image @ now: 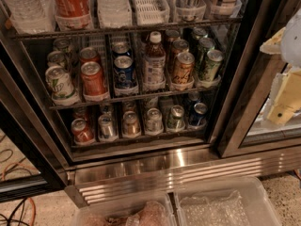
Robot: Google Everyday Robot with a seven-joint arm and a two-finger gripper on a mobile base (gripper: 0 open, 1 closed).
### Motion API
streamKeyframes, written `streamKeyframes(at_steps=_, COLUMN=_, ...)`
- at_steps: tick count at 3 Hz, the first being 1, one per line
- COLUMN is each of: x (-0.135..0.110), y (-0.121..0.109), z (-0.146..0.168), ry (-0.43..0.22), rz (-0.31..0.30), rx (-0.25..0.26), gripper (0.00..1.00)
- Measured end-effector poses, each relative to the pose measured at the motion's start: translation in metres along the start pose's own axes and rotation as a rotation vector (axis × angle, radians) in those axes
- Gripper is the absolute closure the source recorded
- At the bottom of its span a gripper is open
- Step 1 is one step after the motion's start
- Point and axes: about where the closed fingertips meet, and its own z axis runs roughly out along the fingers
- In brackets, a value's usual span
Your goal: Pick orange can from middle shelf of fridge
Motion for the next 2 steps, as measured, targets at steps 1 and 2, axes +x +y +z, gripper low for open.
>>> streamKeyframes(at_steps=1, x=0.0000, y=0.0000, z=0.0000, ry=0.000, rz=0.000, rx=0.000, gripper=0.00)
streamKeyframes(at_steps=2, x=-0.0061, y=-0.0022, z=0.0084, ry=-0.031, rz=0.023, rx=0.001, gripper=0.00)
